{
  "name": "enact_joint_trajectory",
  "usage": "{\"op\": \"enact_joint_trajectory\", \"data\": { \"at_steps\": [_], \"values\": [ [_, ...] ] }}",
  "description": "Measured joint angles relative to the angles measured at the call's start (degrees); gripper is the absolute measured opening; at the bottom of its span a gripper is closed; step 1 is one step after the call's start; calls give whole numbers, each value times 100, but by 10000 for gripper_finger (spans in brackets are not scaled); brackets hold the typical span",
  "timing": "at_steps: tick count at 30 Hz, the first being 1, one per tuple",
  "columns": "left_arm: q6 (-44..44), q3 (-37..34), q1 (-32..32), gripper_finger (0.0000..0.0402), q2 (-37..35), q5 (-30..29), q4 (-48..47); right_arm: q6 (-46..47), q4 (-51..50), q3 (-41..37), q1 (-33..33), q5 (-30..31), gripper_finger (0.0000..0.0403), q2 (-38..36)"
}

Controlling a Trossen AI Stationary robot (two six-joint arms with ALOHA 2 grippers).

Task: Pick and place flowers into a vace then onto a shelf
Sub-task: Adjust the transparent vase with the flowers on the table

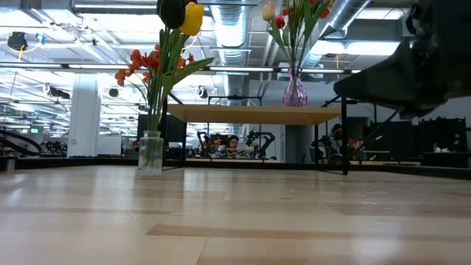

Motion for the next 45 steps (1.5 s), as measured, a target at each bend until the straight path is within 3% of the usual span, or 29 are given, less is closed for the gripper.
{"op": "enact_joint_trajectory", "data": {
  "at_steps": [8,12,14,21,28,34,45],
  "values": [
    [236,509,-2331,183,1125,-4677,-676,-168,30,383,-248,19,19,374],
    [-195,507,-2972,183,1701,-6197,-664,-284,2,675,-543,6,16,571],
    [-455,470,-3215,183,1978,-6563,-686,-283,1,832,-743,-81,15,697],
    [-1282,470,-3679,183,2740,-6748,-657,-289,46,1336,-1500,-1404,3,1151],
    [-1608,470,-3830,183,3302,-6759,-657,-426,-59,1775,-2243,-2345,1,1166],
    [-1773,470,-3830,183,3448,-6761,-659,193,-1591,2495,-2708,-2144,0,1327],
    [-1327,468,-3828,183,3445,-6707,-741,92,-851,3784,-2867,-2065,0,3062]
  ]
}}
